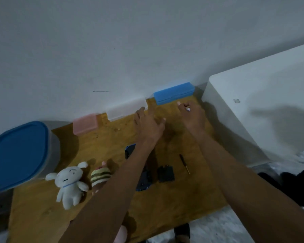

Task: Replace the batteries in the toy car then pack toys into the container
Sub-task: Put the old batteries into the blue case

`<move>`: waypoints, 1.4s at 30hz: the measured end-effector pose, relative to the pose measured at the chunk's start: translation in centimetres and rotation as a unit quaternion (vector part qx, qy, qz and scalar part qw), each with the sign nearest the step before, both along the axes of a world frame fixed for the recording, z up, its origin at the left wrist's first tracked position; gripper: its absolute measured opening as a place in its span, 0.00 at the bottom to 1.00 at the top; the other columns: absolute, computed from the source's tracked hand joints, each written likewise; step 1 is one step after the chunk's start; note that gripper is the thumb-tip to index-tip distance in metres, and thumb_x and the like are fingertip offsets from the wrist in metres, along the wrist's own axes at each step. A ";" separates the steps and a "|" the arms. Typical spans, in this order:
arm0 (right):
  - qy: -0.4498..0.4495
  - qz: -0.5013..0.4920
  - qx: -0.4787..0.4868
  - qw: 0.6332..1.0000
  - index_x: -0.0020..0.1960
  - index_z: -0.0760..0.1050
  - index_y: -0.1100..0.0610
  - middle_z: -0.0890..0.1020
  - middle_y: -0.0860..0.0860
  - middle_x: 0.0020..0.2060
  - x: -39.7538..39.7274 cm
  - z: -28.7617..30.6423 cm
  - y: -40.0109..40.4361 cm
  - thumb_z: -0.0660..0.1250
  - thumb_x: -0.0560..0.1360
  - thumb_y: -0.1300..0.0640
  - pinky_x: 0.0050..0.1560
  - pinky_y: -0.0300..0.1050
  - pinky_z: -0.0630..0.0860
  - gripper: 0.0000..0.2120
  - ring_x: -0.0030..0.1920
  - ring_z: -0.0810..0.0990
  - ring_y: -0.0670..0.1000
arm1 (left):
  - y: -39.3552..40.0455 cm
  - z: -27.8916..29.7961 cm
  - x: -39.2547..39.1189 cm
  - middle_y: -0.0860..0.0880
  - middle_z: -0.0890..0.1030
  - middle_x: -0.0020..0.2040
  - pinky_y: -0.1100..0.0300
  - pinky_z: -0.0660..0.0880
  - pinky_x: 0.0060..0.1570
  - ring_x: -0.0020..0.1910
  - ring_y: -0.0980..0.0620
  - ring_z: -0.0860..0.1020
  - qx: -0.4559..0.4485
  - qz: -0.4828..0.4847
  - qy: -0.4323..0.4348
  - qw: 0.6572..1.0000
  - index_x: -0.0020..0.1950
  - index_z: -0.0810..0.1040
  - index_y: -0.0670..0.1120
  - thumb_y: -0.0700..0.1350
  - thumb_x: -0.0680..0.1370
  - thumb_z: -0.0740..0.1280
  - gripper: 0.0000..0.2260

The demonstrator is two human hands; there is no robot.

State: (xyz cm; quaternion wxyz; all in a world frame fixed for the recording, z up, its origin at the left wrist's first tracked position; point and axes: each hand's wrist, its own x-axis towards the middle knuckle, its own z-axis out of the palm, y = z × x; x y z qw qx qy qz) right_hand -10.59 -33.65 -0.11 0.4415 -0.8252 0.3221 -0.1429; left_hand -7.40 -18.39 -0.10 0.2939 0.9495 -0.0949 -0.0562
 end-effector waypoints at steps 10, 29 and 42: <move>0.026 0.028 -0.054 0.998 0.76 0.67 0.45 0.82 0.55 0.60 6.0 -5.5 -6.4 0.67 0.79 0.43 0.61 0.50 0.76 0.27 0.59 0.81 0.56 | -8.6 -6.8 6.0 0.42 0.68 0.73 0.51 0.72 0.70 0.72 0.45 0.70 -0.198 0.086 -0.029 0.976 0.77 0.67 0.52 0.43 0.79 0.70 0.27; -0.061 0.035 -0.132 0.989 0.68 0.76 0.47 0.85 0.54 0.53 11.0 -6.3 -9.5 0.69 0.76 0.39 0.49 0.44 0.80 0.24 0.50 0.83 0.52 | -10.0 -10.1 7.5 0.48 0.74 0.70 0.44 0.77 0.64 0.69 0.48 0.73 -0.216 0.137 -0.093 0.962 0.81 0.53 0.61 0.39 0.77 0.72 0.41; -0.191 0.063 -0.346 0.916 0.37 0.78 0.55 0.77 0.52 0.31 12.7 -9.0 -9.6 0.66 0.77 0.37 0.28 0.43 0.66 0.22 0.29 0.76 0.52 | -9.4 -10.3 8.5 0.46 0.73 0.65 0.52 0.76 0.63 0.65 0.54 0.69 -0.196 0.098 -0.088 0.972 0.82 0.52 0.57 0.38 0.75 0.74 0.43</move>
